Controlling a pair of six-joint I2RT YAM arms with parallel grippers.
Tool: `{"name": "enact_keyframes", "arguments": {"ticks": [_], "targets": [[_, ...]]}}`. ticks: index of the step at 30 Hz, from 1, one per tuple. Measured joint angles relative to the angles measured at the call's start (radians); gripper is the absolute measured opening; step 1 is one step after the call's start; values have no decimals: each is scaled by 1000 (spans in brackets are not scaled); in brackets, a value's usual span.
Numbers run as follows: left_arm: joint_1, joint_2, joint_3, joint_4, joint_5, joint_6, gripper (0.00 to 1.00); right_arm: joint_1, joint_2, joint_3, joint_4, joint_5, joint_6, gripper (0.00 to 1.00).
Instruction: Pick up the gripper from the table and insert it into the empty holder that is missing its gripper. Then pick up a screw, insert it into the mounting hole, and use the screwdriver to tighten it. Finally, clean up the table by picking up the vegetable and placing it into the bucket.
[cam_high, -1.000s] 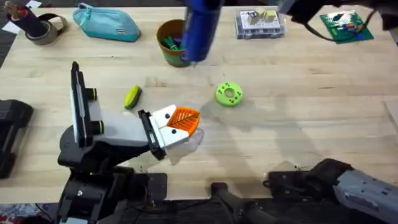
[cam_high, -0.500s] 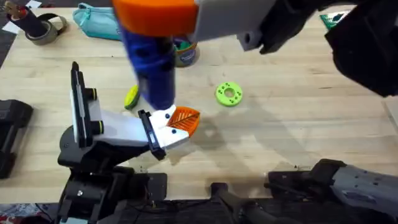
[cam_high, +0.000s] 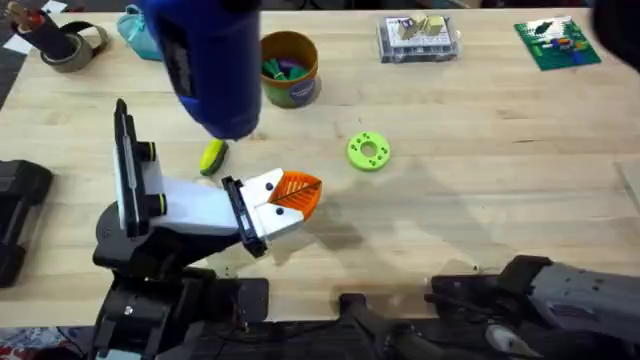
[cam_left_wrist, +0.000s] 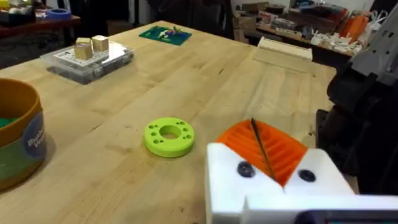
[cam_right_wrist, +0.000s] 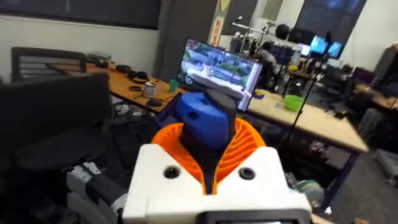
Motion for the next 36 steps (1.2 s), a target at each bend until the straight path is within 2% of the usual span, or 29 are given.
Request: {"name": "enact_keyframes", "arguments": {"ticks": [7, 15, 20, 23, 36], "targets": [[0, 0, 0, 0, 0, 0, 18, -1, 91, 2, -21, -51, -26, 41], [0, 0, 0, 0, 0, 0, 18, -1, 80, -6, -97, -71, -101, 41], [0, 0, 0, 0, 0, 0, 18, -1, 71, -66, -105, -69, -150, 41], [0, 0, 0, 0, 0, 0, 18, 1, 38, -147, -109, -60, -196, 39], [0, 0, 0, 0, 0, 0, 18, 20, 30, -212, -118, -23, -257, 40]]}}
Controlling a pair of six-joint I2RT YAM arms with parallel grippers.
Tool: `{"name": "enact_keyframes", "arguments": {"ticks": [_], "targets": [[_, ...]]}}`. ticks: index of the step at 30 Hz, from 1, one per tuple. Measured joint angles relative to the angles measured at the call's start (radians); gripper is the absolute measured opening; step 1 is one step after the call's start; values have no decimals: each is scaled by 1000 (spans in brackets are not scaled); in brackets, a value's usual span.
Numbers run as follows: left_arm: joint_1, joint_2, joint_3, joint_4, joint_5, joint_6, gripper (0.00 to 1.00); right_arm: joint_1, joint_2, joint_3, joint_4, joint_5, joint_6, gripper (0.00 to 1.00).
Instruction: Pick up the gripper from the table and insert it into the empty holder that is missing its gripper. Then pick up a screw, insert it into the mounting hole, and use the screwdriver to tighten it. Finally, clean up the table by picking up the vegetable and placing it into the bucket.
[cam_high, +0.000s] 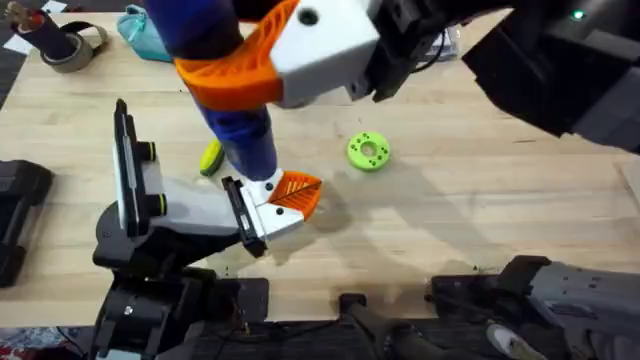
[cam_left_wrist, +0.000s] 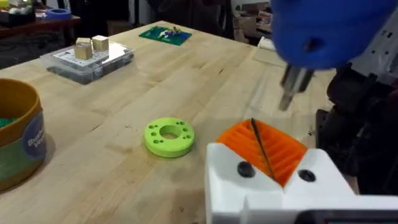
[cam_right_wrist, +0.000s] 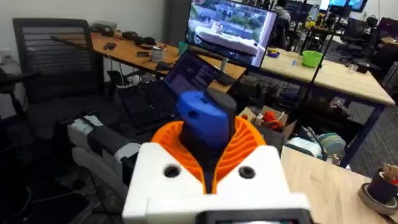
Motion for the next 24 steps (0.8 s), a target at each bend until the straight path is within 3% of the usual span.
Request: {"name": "enact_keyframes", "arguments": {"ticks": [24], "targets": [[0, 0, 0, 0, 0, 0, 18, 0, 0, -52, -10, 25, -40, 40]]}}
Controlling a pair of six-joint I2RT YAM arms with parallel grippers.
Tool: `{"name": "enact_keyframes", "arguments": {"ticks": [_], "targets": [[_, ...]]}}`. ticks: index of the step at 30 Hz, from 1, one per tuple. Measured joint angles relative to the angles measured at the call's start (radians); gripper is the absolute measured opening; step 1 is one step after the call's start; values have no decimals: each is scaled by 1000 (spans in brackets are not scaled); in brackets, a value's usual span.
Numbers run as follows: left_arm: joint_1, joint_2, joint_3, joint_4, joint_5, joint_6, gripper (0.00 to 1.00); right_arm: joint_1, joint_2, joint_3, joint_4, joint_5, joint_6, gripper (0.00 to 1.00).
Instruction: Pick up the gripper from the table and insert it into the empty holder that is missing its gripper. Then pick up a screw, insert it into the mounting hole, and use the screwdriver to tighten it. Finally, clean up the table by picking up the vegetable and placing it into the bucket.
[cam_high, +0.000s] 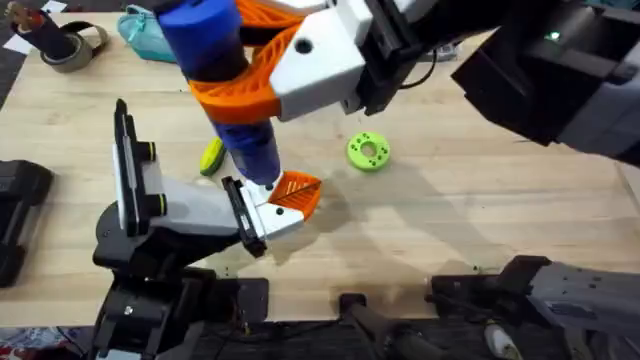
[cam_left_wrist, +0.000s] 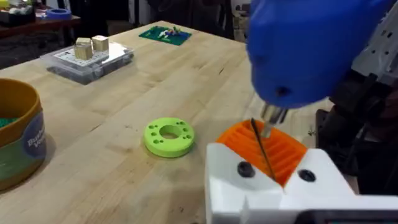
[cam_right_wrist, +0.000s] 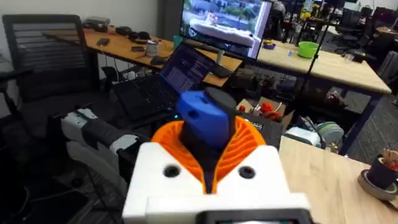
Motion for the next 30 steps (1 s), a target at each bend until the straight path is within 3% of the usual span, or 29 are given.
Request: {"name": "enact_keyframes", "arguments": {"ticks": [30], "targets": [[0, 0, 0, 0, 0, 0, 18, 7, 0, 0, -46, 3, -49, 40]]}}
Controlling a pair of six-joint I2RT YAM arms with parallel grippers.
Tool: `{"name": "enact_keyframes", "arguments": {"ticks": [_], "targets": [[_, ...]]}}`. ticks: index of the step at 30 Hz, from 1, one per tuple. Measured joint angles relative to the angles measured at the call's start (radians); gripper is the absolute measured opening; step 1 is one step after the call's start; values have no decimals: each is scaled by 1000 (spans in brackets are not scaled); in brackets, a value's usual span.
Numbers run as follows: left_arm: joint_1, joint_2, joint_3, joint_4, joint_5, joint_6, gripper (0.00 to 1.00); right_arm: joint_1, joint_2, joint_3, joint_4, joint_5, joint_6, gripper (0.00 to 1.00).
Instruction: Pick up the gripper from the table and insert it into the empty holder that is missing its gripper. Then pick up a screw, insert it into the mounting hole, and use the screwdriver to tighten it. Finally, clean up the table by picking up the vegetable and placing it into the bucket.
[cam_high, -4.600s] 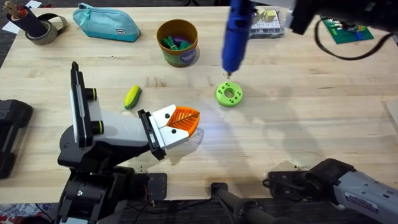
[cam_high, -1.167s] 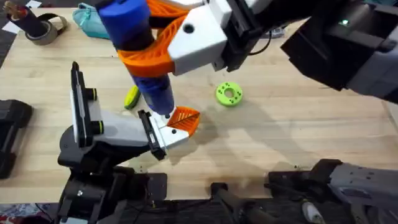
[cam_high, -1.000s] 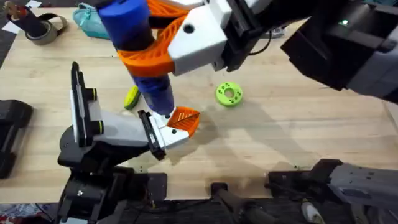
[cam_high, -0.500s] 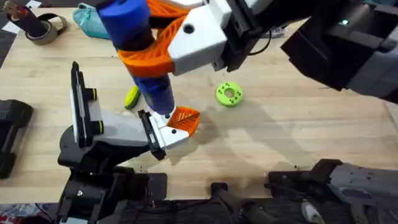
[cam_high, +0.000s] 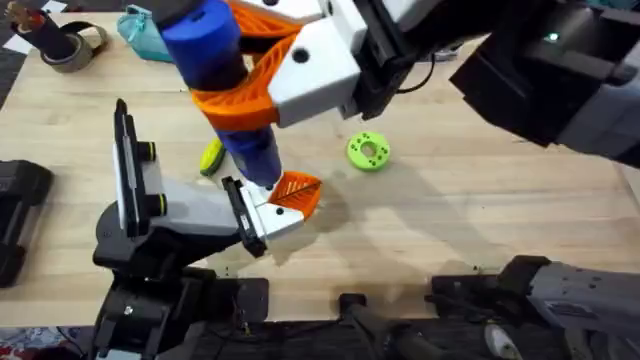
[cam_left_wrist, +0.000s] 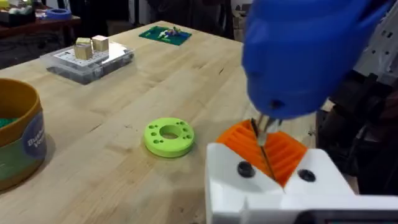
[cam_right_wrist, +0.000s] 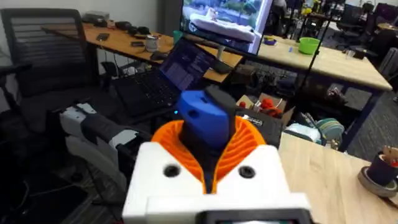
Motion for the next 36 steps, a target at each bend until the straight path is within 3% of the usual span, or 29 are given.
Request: {"name": "enact_keyframes", "arguments": {"ticks": [36], "targets": [[0, 0, 0, 0, 0, 0, 18, 15, 28, 0, -25, 17, -33, 41]]}}
